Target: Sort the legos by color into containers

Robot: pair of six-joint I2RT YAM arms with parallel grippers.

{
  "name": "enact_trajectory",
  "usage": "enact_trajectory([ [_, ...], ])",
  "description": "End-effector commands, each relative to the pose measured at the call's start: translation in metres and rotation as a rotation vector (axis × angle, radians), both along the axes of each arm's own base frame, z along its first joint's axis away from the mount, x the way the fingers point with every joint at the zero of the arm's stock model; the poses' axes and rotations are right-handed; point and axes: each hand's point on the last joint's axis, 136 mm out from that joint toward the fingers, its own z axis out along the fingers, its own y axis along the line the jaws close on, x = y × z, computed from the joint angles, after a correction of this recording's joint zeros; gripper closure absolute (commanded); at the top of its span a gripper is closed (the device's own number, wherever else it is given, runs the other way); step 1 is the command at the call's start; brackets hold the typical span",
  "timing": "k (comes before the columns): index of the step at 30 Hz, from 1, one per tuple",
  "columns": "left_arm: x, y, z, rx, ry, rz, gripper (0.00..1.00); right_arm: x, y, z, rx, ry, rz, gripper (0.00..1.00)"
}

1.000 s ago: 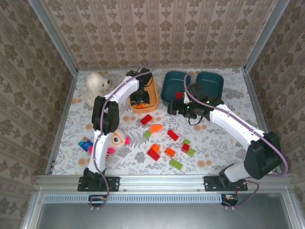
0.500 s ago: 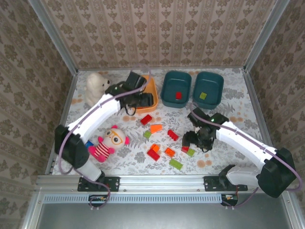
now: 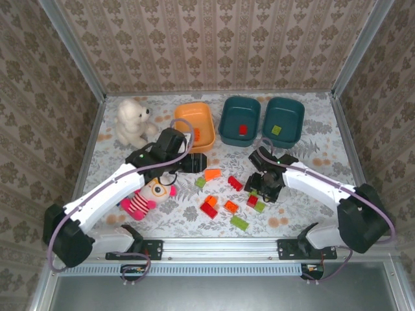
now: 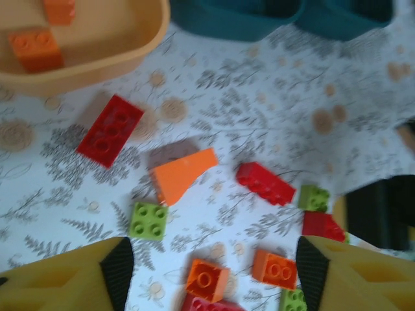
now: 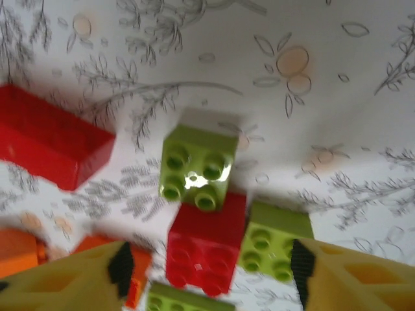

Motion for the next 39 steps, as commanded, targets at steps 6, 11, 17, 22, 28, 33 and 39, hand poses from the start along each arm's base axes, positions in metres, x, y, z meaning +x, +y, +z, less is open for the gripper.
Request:
enact_trajectory([
  [6,-0.015,-0.002,0.024,-0.116,-0.095,-0.069,0.24,0.025,0.005,-0.016,-0.033,0.023,-0.115,0.42],
  [11,-0.018,0.002,0.024,-0.118,-0.088,-0.051,0.24,0.026,0.008,-0.029,-0.032,0.049,-0.114,0.45],
  [17,-0.019,0.002,0.025,-0.128,-0.09,-0.055,0.24,0.028,0.008,-0.04,-0.046,0.069,-0.107,0.56],
  [22,-0.017,-0.003,0.029,-0.149,-0.092,-0.06,0.24,0.04,0.006,-0.027,-0.078,0.022,-0.068,0.7],
  [28,-0.003,-0.016,0.048,-0.188,-0.128,-0.06,0.24,0.084,-0.025,0.035,-0.167,-0.13,-0.015,0.74],
  [33,0.017,-0.038,0.064,-0.226,-0.152,-0.07,0.24,0.14,-0.077,0.088,-0.223,-0.257,-0.034,0.74],
  [39,0.039,-0.066,0.069,-0.236,-0.144,-0.096,0.24,0.205,-0.121,0.081,-0.229,-0.245,-0.049,0.74],
])
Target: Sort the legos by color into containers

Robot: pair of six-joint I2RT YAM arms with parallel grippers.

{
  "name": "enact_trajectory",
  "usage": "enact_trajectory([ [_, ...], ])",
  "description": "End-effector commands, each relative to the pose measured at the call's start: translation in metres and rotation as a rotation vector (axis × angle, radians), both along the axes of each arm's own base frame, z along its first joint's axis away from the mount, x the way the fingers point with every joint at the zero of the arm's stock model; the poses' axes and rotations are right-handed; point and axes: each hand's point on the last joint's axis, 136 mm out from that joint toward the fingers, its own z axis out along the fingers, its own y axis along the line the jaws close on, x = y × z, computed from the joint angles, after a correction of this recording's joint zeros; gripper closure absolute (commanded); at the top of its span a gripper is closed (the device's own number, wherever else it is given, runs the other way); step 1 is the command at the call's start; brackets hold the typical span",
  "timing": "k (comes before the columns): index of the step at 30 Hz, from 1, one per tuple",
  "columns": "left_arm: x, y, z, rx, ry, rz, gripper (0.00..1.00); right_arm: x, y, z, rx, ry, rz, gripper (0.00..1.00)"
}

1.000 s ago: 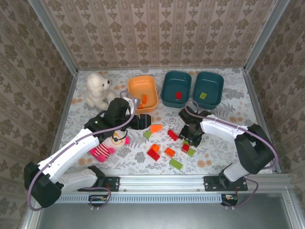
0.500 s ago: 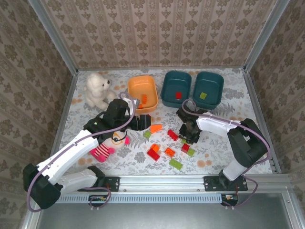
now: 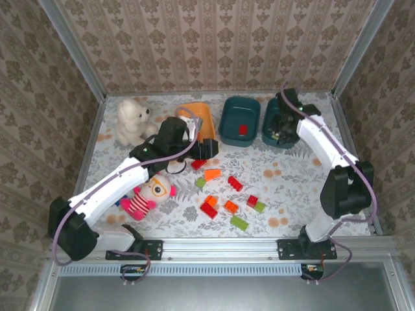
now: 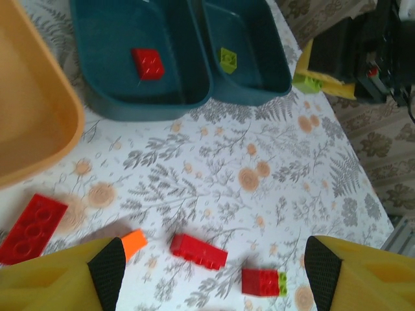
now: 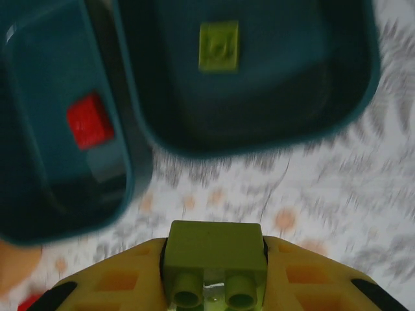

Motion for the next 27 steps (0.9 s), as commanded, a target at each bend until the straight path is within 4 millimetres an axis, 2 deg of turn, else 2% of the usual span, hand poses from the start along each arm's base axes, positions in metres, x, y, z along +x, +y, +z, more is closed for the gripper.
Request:
enact_trajectory([
  [1,0.01,-0.02,0.021,-0.056,-0.031,-0.031,0.24,0.016,-0.015,-0.034,-0.061,0.119,0.093,0.74],
  [4,0.019,-0.03,0.022,-0.054,-0.031,-0.04,0.24,0.043,-0.011,-0.052,-0.032,0.149,0.149,0.74],
  [6,0.024,-0.035,0.019,-0.049,-0.025,-0.044,0.24,0.052,-0.005,-0.067,-0.005,0.195,0.182,0.74],
  [10,0.031,-0.041,0.016,-0.043,-0.016,-0.04,0.24,0.056,-0.001,-0.092,0.021,0.265,0.192,0.73],
  [13,0.033,-0.042,0.015,-0.042,-0.011,-0.037,0.24,0.054,-0.006,-0.107,0.044,0.303,0.163,0.71],
  [15,0.034,-0.041,0.015,-0.039,-0.011,-0.035,0.24,0.053,-0.009,-0.114,0.065,0.318,0.143,0.68],
  [17,0.034,-0.04,0.014,-0.034,-0.008,-0.032,0.24,0.055,-0.011,-0.12,0.085,0.322,0.135,0.61],
  [20,0.033,-0.038,0.014,-0.027,-0.005,-0.027,0.24,0.058,-0.013,-0.12,0.092,0.322,0.138,0.48],
  [22,0.033,-0.036,0.013,-0.023,-0.003,-0.019,0.24,0.061,-0.013,-0.111,0.086,0.304,0.145,0.44],
  [24,0.032,-0.032,0.013,-0.017,-0.002,-0.01,0.24,0.065,-0.014,-0.096,0.08,0.267,0.15,0.41],
  [27,0.029,-0.024,0.011,0.006,0.008,0.007,0.24,0.072,-0.014,-0.06,0.075,0.18,0.153,0.39],
])
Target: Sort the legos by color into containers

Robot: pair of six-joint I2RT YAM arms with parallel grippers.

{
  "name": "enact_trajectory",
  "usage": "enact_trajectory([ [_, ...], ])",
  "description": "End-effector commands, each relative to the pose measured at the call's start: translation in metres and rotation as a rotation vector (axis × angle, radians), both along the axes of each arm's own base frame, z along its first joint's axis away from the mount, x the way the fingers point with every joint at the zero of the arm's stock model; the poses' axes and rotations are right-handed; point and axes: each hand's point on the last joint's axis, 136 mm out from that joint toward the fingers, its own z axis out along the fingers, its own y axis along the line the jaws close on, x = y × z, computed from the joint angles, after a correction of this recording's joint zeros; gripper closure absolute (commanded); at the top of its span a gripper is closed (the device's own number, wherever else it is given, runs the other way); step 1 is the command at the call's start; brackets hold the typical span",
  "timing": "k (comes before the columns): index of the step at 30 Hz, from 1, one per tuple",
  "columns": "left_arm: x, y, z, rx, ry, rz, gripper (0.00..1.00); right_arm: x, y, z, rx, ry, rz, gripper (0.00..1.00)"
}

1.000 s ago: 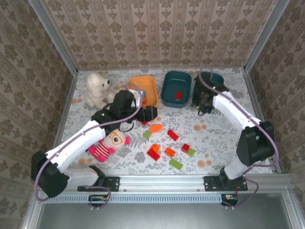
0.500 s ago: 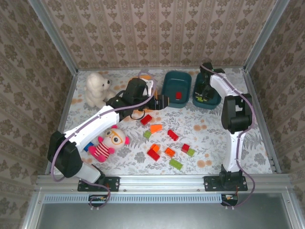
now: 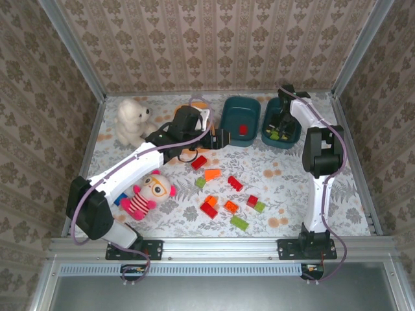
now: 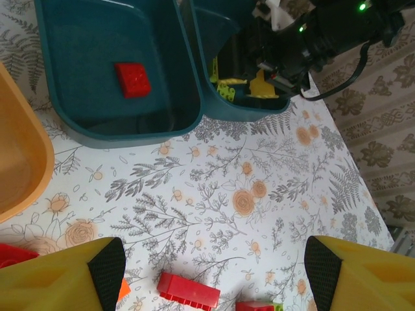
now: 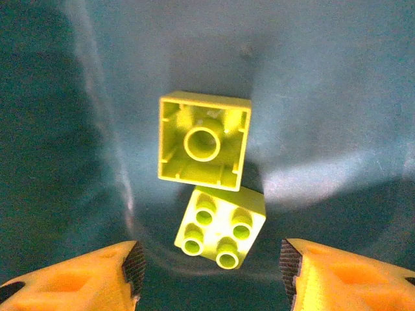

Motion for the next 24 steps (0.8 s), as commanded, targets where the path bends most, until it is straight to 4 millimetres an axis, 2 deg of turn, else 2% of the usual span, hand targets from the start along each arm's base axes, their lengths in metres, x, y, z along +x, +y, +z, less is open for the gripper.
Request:
enact_trajectory([
  [1,-0.002,0.012,0.017,-0.001,-0.019,0.033,0.24,0.005,0.006,0.061,0.017,-0.121,0.021,0.39],
  [4,-0.006,0.026,0.013,0.024,-0.009,0.064,0.24,0.006,0.01,0.112,0.019,-0.252,0.032,0.39],
  [7,-0.01,0.044,0.005,0.071,0.017,0.112,0.24,-0.003,0.026,0.164,0.026,-0.417,0.074,0.36],
  [10,-0.015,0.063,-0.007,0.121,0.045,0.166,0.25,-0.026,0.058,0.208,0.047,-0.612,0.172,0.33],
  [13,-0.019,0.081,-0.023,0.16,0.071,0.225,0.26,-0.066,0.108,0.237,0.114,-0.817,0.333,0.27],
  [15,-0.022,0.087,-0.037,0.192,0.088,0.228,0.26,-0.099,0.137,0.238,0.18,-0.889,0.426,0.21],
  [17,-0.024,0.088,-0.056,0.252,0.095,0.191,0.27,-0.134,0.161,0.216,0.257,-0.877,0.501,0.2],
  [20,-0.021,0.089,-0.085,0.36,0.102,0.118,0.26,-0.175,0.175,0.181,0.335,-0.817,0.534,0.19],
  [24,-0.008,0.089,-0.122,0.47,0.134,0.011,0.25,-0.215,0.182,0.152,0.387,-0.782,0.559,0.19],
])
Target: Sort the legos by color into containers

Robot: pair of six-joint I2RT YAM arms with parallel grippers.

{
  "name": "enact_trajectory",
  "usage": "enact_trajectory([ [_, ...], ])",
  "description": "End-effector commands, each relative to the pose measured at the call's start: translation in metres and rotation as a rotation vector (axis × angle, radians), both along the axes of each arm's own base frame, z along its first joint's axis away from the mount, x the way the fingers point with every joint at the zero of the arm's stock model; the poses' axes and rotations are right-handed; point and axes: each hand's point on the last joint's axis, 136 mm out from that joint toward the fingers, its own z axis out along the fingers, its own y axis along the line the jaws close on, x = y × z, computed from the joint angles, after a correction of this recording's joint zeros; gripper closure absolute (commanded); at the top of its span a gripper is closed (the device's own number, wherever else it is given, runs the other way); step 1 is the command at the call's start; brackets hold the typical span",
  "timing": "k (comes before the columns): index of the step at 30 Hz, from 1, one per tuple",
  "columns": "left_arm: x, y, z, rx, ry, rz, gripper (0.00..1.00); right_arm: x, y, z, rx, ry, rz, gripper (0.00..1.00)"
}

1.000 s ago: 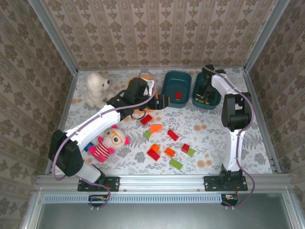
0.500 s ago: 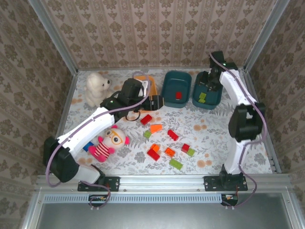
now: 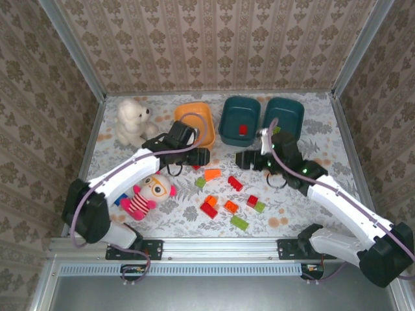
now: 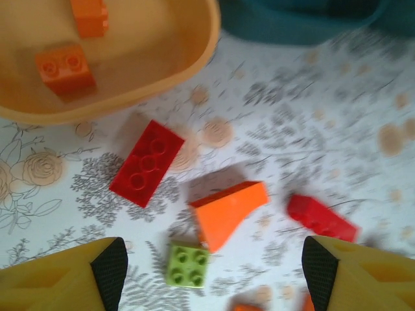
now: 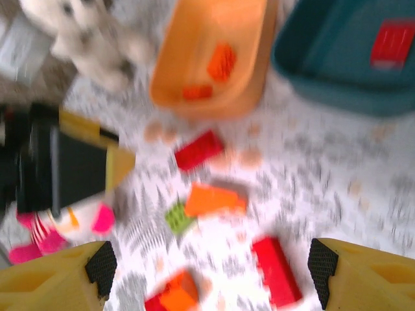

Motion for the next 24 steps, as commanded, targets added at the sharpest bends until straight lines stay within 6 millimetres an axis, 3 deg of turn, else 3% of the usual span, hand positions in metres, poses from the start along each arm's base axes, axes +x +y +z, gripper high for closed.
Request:
enact_trajectory([
  [1,0.01,0.007,-0.026,0.112,0.027,-0.117,0.25,-0.021,0.01,0.005,0.091,-0.032,0.033,0.18],
  [5,0.025,0.008,-0.049,0.167,0.054,-0.17,0.26,-0.037,0.006,-0.017,0.101,0.024,0.021,0.17],
  [14,0.047,-0.004,-0.072,0.236,0.074,-0.231,0.26,-0.04,-0.002,-0.015,0.101,0.047,-0.026,0.17],
  [24,0.038,-0.006,-0.092,0.295,0.104,-0.263,0.33,-0.036,-0.001,-0.01,0.101,0.04,-0.03,0.16],
])
